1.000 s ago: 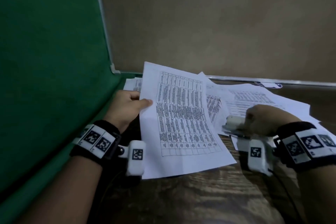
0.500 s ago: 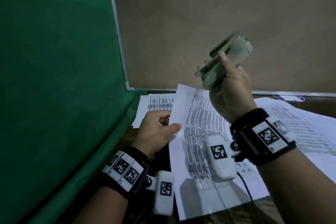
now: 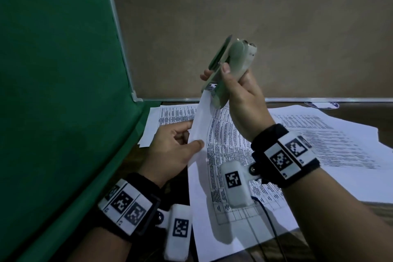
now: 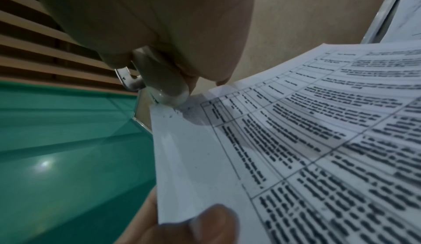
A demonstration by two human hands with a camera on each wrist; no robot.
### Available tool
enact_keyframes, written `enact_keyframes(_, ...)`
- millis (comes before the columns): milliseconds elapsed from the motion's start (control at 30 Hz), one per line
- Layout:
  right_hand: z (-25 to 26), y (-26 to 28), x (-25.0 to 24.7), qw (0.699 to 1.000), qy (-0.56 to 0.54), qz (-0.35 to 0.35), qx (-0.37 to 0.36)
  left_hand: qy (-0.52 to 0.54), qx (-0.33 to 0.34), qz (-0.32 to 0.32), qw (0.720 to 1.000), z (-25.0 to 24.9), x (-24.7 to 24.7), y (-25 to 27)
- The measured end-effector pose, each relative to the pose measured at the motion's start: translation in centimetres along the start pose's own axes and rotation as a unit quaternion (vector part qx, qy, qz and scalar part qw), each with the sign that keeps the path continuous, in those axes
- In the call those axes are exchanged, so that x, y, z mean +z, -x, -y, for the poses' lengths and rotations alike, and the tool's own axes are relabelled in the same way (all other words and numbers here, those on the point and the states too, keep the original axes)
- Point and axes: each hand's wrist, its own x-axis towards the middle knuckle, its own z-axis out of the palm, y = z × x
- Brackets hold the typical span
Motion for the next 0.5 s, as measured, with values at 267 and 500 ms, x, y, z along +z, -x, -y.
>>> enact_keyframes(267,0.53,0.44,0.41,0.993,0.085,0.013,-0.08,0.021,0.014,0.027,0.999,-0.48,0.86,0.31)
enact_keyframes(500,0.93,0.81,0.71,0.984,0.125,-0.033,-0.122,-0.008,0.018,0.053,0.998,-0.21,0.66,0.37)
